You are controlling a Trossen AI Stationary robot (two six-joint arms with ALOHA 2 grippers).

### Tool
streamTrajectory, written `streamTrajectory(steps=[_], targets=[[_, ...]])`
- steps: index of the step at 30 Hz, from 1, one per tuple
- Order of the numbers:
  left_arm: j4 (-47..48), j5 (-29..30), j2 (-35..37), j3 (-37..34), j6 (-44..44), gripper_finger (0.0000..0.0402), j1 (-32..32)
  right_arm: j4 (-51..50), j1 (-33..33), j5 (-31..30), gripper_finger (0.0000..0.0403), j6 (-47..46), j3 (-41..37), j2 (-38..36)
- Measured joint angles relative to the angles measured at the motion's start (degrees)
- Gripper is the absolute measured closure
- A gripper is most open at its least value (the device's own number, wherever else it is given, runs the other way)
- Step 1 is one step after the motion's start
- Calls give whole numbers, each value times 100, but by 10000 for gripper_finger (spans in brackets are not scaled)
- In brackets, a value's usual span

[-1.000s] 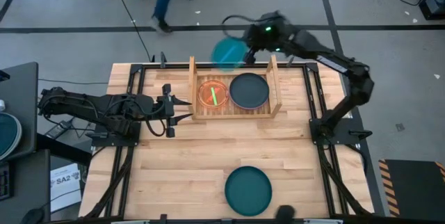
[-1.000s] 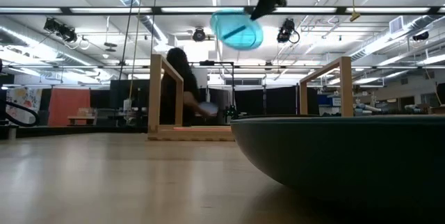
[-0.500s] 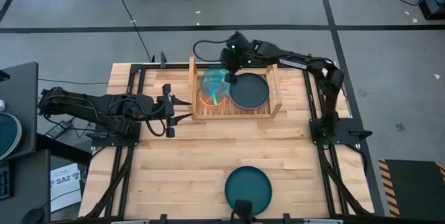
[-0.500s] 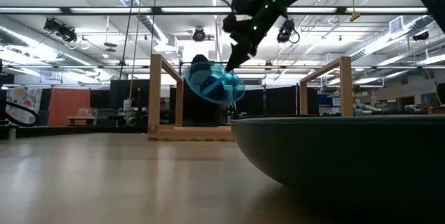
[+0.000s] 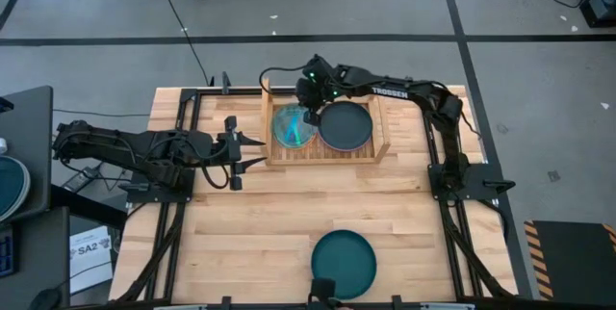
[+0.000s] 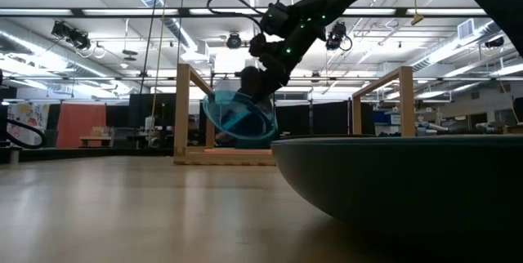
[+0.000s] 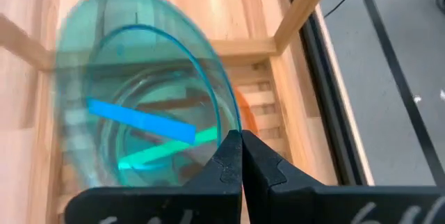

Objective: Place and stack plates onto a shelf
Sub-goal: Stack the small blue plate on top of the small orange plate on the shelf

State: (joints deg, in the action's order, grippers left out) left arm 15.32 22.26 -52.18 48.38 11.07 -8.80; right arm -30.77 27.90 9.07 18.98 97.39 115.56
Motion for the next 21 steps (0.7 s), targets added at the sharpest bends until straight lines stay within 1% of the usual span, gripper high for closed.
streamTrajectory(steps=[16,21], targets=[[2,0,0,0,-2,228,0,-49,14,-4,401,-135,-1,77],[2,-1,0,0,-5,228,-1,12,46,-31,401,-144,2,217]])
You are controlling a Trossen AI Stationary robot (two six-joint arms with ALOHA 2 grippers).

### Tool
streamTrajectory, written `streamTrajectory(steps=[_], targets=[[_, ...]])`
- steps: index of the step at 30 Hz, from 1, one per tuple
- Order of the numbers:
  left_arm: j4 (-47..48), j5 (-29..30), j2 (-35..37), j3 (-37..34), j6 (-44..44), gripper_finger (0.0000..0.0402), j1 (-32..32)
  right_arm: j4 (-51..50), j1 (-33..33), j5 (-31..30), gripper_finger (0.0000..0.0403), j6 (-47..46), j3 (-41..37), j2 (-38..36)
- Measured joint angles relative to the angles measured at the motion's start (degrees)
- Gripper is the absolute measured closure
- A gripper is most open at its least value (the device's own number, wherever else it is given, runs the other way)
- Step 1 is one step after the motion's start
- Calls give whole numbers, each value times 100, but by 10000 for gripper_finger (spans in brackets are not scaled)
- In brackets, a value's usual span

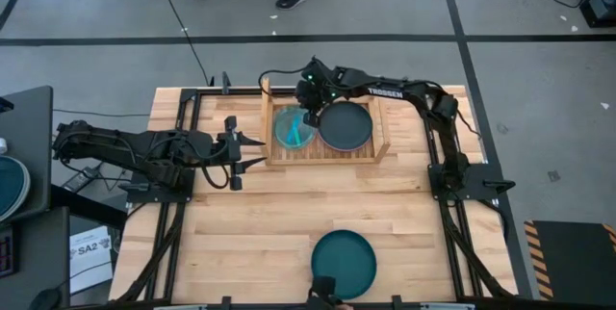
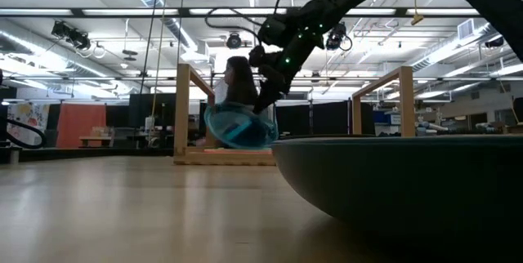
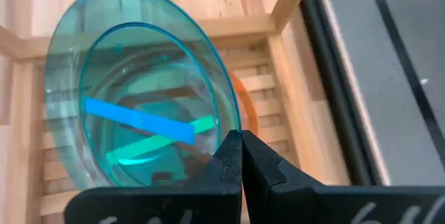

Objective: Place and stack plates onto a shelf
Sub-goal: Stack the small blue plate on top of the small orange plate on the shelf

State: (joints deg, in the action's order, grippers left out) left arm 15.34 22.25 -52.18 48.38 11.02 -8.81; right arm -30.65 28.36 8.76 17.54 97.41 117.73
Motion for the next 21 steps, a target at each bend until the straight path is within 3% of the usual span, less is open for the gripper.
streamTrajectory(steps=[21], targets=[[87,0,0,0,-148,228,-1,104,28,-162,384,0,-4,125]])
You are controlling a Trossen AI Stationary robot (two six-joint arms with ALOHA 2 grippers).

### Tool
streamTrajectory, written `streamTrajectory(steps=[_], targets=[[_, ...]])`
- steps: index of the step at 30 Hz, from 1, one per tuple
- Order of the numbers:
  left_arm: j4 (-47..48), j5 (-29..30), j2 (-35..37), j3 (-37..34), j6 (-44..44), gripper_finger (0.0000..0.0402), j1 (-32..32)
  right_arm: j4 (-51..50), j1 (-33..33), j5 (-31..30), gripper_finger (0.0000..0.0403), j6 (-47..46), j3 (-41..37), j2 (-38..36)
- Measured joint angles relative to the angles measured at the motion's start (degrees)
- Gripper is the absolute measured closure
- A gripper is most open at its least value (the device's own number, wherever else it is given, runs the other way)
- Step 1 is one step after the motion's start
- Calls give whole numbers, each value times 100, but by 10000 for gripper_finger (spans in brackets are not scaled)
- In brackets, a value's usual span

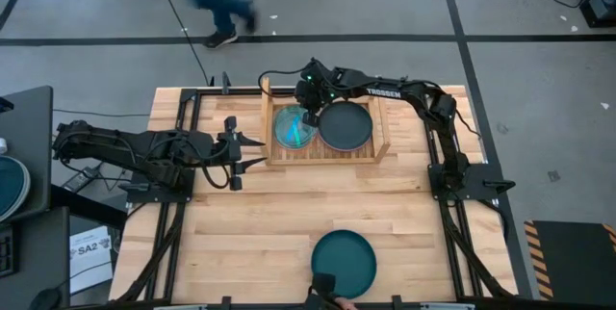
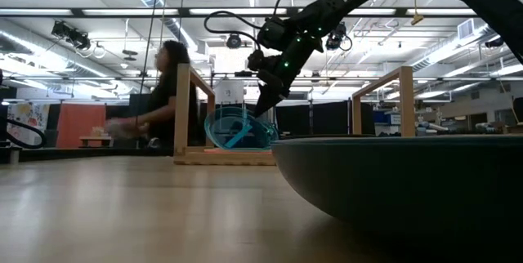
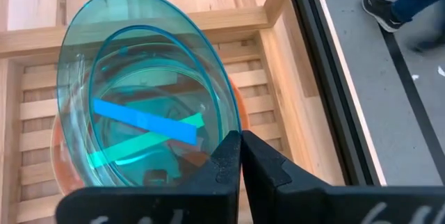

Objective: Place and stack plates onto a shelf
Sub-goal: Stack the small blue plate on top of the small orange plate on the shelf, then stack the large black plate on top of the large black plate on the shelf

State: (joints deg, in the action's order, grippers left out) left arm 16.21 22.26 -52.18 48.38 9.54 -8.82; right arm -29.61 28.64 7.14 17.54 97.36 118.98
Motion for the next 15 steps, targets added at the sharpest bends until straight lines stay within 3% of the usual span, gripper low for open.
streamTrajectory(steps=[9,15], targets=[[-2,-2,0,0,0,228,2,2,0,0,377,-2,0,-4],[-2,-1,0,0,0,228,1,0,0,0,335,2,0,-4]])
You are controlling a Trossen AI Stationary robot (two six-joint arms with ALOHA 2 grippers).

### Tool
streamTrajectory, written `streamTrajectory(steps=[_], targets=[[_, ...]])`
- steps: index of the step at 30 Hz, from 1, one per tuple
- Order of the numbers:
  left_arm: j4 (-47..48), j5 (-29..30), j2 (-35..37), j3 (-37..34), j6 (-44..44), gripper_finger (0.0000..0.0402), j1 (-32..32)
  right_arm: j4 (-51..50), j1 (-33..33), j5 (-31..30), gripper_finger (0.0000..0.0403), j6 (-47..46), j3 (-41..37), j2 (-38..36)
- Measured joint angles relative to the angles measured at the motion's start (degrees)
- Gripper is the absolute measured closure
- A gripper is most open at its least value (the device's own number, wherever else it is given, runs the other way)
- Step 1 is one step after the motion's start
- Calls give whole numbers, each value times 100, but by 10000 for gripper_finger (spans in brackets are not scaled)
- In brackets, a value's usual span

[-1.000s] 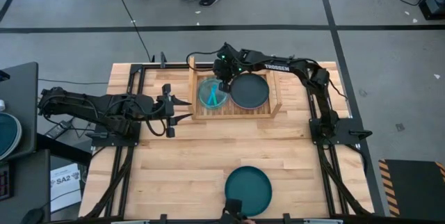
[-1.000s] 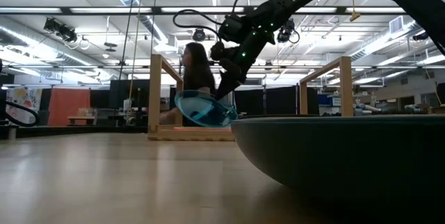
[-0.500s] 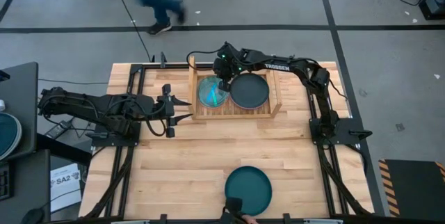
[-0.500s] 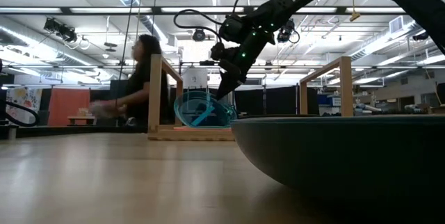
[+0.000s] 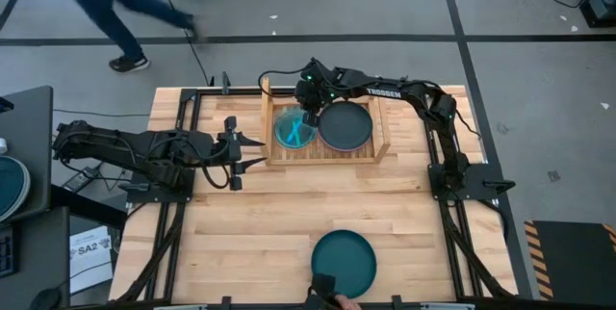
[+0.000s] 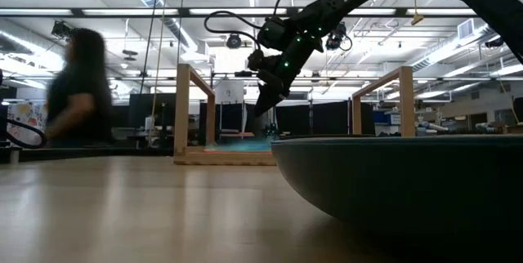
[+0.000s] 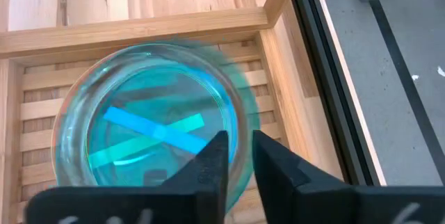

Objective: Place and stack plates onto a shelf
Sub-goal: Stack the large black plate on top of the large black plate on the shelf

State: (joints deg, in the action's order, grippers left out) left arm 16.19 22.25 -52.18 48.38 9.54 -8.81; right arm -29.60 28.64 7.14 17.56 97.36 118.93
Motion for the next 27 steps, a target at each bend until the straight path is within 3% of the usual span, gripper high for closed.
streamTrajectory(steps=[15,27], targets=[[0,1,0,0,0,228,-1,52,0,1,180,7,0,-7],[0,1,0,0,-2,228,-1,-74,-8,0,164,8,0,-78]])
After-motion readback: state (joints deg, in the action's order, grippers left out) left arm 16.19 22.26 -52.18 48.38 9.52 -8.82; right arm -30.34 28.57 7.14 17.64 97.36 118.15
